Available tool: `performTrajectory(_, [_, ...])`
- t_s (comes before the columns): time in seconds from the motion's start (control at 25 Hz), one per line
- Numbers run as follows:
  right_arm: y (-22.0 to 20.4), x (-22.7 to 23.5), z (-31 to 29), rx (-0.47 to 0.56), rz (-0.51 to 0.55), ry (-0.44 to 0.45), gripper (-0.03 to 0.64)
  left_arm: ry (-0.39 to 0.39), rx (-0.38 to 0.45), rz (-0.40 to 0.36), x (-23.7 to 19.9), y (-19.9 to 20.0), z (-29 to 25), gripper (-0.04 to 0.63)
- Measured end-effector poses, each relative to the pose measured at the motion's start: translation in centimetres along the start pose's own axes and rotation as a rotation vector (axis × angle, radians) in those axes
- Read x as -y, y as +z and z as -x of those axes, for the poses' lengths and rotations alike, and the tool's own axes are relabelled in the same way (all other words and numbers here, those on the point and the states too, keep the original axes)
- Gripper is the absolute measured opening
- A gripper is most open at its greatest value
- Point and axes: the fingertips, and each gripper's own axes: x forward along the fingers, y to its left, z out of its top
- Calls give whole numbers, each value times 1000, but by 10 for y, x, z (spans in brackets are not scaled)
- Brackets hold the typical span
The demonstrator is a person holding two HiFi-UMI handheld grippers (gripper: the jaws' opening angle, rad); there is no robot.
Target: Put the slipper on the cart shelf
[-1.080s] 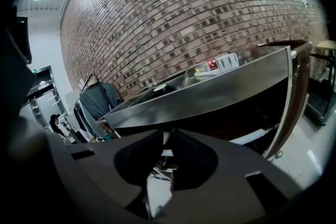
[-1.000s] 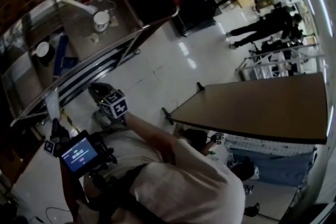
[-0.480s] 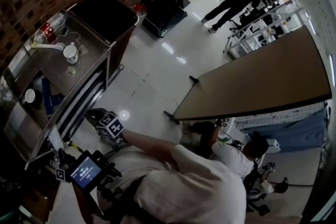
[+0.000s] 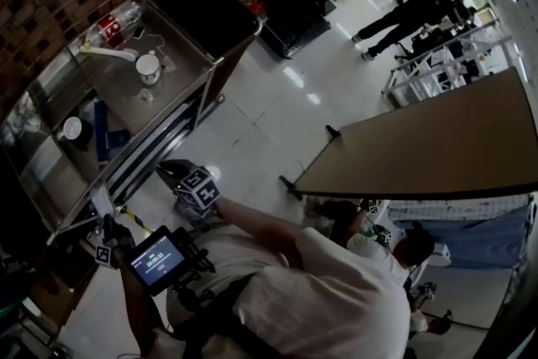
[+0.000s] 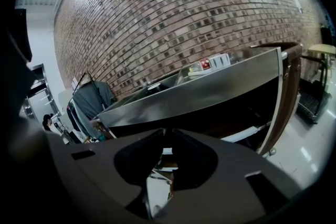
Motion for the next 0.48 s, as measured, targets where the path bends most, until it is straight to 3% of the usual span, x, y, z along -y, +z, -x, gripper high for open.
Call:
performTrajectory(0.24, [19,2,-7,25,38,21,64,26,6,-16,-2,-2,-20,49])
performTrajectory(0.48, [20,-20,-26,-42,56,78,64,49,61,27,6,6,-9,49])
